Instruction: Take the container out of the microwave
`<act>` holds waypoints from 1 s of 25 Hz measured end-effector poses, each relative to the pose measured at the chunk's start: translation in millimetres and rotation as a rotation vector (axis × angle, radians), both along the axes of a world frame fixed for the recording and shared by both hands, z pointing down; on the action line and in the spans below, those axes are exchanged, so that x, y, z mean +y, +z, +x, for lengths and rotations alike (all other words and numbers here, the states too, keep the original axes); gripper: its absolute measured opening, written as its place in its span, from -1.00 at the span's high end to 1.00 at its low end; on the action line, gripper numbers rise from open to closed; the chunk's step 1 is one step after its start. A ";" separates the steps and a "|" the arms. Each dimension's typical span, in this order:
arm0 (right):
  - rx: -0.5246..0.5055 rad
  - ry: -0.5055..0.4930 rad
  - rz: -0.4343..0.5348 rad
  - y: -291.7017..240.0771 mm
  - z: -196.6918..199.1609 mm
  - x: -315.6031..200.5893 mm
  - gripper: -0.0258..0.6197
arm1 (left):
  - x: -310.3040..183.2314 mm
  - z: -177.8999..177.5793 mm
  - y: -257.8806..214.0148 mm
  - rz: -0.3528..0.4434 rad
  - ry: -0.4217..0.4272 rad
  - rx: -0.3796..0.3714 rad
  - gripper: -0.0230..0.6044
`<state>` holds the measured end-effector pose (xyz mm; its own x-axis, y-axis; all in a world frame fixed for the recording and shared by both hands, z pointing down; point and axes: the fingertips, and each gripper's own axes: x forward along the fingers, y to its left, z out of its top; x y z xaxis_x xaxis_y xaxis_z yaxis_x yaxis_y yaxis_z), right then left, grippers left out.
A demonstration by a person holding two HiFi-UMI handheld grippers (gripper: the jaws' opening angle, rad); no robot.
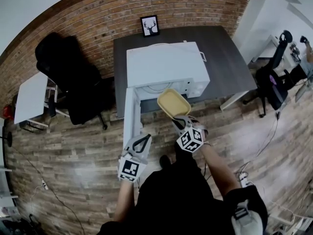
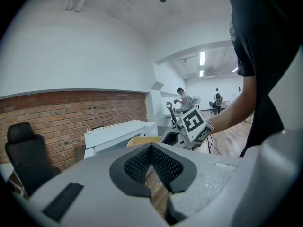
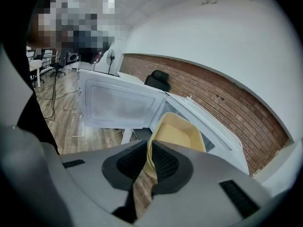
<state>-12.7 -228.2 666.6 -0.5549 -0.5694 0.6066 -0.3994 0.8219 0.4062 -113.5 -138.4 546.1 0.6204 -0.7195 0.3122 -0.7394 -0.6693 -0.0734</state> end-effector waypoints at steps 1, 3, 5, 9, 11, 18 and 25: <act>-0.004 0.002 -0.005 -0.7 1.6 3.4 0.82 | 0.3 1.2 0.2 0.001 0.001 0.001 0.92; -0.029 0.010 -0.011 -4.3 4.0 10.5 0.82 | 1.1 3.3 -0.5 0.002 0.000 0.006 0.92; -0.065 0.016 -0.013 -9.5 5.1 18.6 0.82 | 2.6 4.5 -0.7 -0.002 0.000 0.007 0.92; -0.072 0.007 -0.002 -22.1 9.2 33.0 0.82 | 4.1 7.2 0.9 -0.005 0.001 0.006 0.92; -0.075 0.004 0.005 -27.6 11.8 37.8 0.82 | 5.4 7.8 2.2 -0.008 0.001 0.007 0.92; -0.083 -0.001 0.029 -40.2 18.0 52.2 0.82 | 12.1 15.4 7.7 -0.020 0.015 0.007 0.92; -0.077 -0.009 0.043 -44.0 21.8 62.2 0.82 | 14.4 25.6 6.7 -0.016 0.040 0.001 0.92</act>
<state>9.1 -166.0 622.6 -0.6043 -0.5886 0.5370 -0.4231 0.8082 0.4097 -87.9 -124.0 552.8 0.6486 -0.6891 0.3231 -0.7122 -0.6993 -0.0618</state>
